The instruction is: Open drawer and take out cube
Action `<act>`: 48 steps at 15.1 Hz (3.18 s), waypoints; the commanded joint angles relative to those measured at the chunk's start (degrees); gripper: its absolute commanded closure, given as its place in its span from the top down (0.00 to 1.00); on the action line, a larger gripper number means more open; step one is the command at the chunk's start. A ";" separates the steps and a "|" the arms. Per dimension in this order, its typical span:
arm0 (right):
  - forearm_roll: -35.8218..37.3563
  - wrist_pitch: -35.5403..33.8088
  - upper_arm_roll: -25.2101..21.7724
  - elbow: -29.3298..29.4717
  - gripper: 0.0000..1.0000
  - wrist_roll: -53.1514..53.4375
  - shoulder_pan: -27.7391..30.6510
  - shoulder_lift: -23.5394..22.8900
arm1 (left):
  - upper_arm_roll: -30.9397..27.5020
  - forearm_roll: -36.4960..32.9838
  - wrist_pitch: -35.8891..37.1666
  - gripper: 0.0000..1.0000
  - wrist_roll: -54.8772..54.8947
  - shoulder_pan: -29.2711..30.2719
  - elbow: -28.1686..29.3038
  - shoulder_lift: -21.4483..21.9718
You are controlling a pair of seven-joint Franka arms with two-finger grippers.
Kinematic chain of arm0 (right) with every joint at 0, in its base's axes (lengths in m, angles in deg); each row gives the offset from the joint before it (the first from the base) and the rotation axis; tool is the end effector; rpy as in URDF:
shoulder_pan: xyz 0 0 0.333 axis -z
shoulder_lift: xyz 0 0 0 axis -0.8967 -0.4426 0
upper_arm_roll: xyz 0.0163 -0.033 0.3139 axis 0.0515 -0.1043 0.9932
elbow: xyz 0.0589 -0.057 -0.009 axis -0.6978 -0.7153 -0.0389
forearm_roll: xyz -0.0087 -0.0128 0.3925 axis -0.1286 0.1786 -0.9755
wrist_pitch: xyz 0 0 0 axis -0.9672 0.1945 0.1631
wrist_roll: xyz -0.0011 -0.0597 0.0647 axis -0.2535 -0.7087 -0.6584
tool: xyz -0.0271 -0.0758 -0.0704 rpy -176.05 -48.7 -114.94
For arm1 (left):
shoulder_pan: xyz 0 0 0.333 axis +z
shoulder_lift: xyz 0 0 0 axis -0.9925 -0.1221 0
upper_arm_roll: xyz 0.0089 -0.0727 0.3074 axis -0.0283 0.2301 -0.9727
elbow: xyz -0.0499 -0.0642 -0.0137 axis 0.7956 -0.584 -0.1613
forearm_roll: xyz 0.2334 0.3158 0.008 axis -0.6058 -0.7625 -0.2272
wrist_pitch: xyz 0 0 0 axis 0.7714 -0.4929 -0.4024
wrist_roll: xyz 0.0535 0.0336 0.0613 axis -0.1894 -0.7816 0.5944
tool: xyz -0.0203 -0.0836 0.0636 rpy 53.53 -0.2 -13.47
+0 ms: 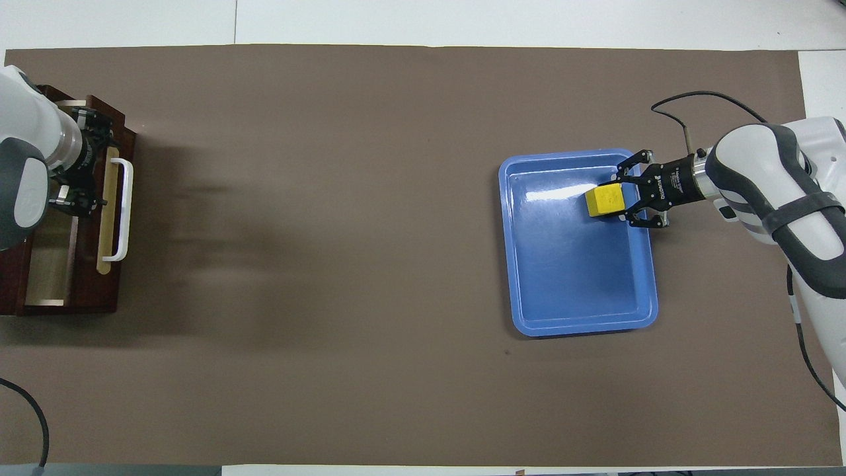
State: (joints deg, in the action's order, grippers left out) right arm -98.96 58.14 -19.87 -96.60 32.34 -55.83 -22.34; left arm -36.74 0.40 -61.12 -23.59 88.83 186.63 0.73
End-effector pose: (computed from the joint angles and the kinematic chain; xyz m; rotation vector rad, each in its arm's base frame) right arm 0.6286 -0.0508 0.2575 -2.0006 1.6772 0.6322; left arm 0.6300 0.0031 0.4500 -2.3780 -1.8592 -0.2694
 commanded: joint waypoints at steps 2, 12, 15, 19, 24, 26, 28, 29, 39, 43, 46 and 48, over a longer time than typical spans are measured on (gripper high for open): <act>0.85 0.86 -0.04 -1.68 0.29 -2.26 0.81 0.19 | 0.30 -1.53 -2.42 1.00 4.65 3.12 1.73 1.16; 2.68 -6.51 -0.22 3.67 1.00 6.15 0.10 1.42 | 0.65 -1.62 -2.25 1.00 6.68 4.10 -0.36 0.81; 5.41 -12.05 -0.13 7.81 1.00 9.60 -0.25 3.26 | 1.09 -0.56 2.58 1.00 7.55 0.49 -3.62 0.90; 13.93 -18.03 0.57 9.48 1.00 -1.34 -0.34 12.04 | 1.62 8.30 8.64 1.00 15.87 -2.85 -8.46 1.42; 27.36 -22.08 0.75 11.42 1.00 -34.38 -0.51 18.19 | 2.50 13.05 12.34 1.00 33.89 -2.77 -8.46 4.59; 31.59 -22.95 0.75 11.42 1.00 -41.43 -1.65 20.92 | 2.41 14.73 13.31 1.00 41.88 -2.50 -8.55 6.25; 35.11 -24.79 0.75 11.42 1.00 -44.79 -2.18 23.91 | 2.41 14.73 14.37 1.00 47.88 -2.41 -8.73 7.66; 36.78 -26.37 0.84 11.42 1.00 -45.85 -2.97 25.57 | 2.41 14.64 15.42 1.00 51.55 -2.33 -8.73 8.45; 42.68 -36.23 1.80 10.27 1.00 -51.66 -4.38 31.74 | 2.50 14.73 24.38 1.00 82.25 -2.94 -7.94 12.67; 42.42 -34.74 1.98 10.19 1.00 -51.22 -3.77 31.74 | 2.59 14.99 23.52 1.00 82.97 -3.03 -7.32 12.85; 42.51 -32.73 1.89 9.49 1.00 -51.13 -3.85 31.83 | 2.68 14.91 24.56 1.00 82.36 -5.04 -7.32 13.03; 42.42 -30.26 1.89 8.87 1.00 -51.22 -3.76 31.92 | 2.68 14.91 24.83 1.00 82.35 -5.05 -7.06 13.29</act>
State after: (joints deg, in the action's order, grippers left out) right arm -57.61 25.45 -18.50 -85.69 -17.97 -60.33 8.50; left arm -33.53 14.48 -37.30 58.47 84.27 178.15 12.30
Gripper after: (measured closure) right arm 0.000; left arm 0.000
